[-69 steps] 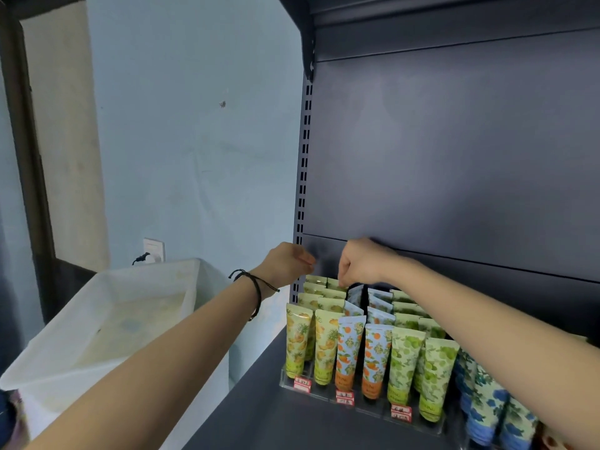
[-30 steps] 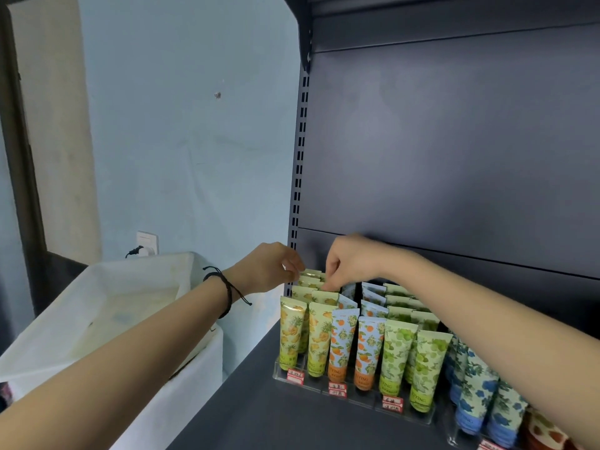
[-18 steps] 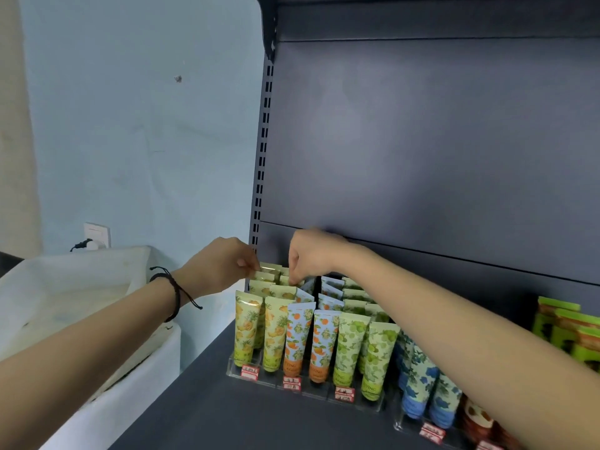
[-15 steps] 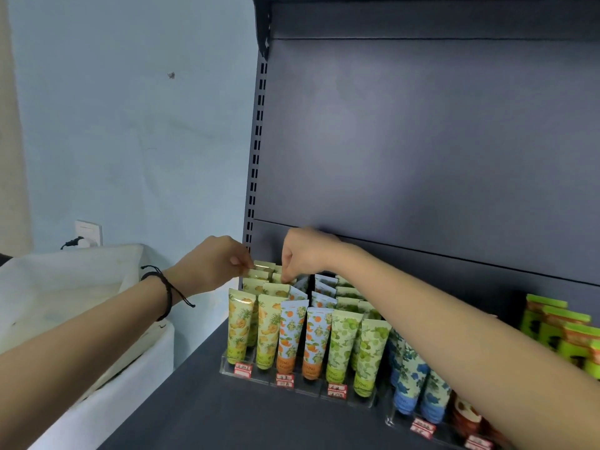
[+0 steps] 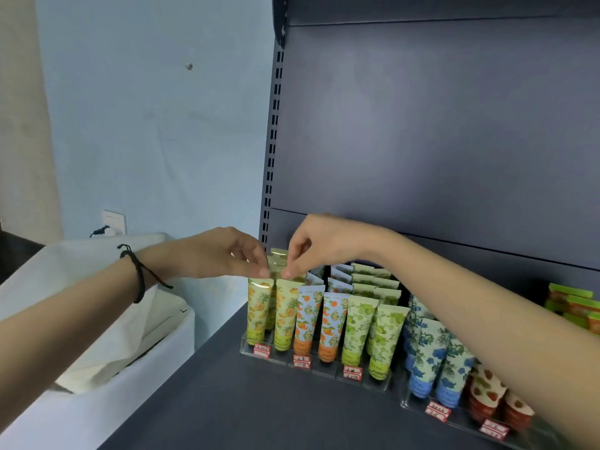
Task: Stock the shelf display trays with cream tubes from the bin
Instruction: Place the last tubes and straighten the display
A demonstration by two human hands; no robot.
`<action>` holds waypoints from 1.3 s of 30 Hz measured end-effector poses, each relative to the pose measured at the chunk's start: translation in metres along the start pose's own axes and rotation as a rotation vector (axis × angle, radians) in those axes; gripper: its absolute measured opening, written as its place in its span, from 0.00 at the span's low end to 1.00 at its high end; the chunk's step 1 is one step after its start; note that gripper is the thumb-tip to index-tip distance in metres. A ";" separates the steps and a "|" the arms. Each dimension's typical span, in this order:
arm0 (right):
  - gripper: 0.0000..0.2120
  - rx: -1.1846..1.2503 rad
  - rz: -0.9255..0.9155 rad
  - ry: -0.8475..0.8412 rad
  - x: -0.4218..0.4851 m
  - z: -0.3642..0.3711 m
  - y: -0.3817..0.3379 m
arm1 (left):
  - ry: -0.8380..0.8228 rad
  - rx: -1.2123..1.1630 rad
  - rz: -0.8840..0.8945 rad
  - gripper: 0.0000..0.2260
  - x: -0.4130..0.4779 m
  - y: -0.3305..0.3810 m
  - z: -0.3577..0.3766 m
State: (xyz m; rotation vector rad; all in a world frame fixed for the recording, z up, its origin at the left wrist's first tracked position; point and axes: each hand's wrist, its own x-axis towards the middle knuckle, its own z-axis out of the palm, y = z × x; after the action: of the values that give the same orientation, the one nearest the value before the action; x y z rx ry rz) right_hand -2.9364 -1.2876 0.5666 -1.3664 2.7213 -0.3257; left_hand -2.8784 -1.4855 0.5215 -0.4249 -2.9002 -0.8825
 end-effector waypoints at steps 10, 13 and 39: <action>0.07 -0.057 -0.011 -0.011 0.005 0.015 -0.007 | -0.050 0.103 -0.075 0.05 0.009 -0.003 0.010; 0.07 -0.061 -0.016 0.001 0.006 0.017 -0.008 | -0.057 0.080 -0.064 0.05 0.010 -0.003 0.012; 0.05 -0.059 0.220 0.176 -0.009 -0.027 0.046 | 0.155 0.173 0.015 0.10 0.022 0.015 -0.007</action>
State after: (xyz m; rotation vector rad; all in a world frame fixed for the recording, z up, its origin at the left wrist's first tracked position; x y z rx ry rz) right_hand -2.9711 -1.2493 0.5828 -1.0827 3.0118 -0.3669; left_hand -2.8950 -1.4719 0.5386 -0.3466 -2.7969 -0.6254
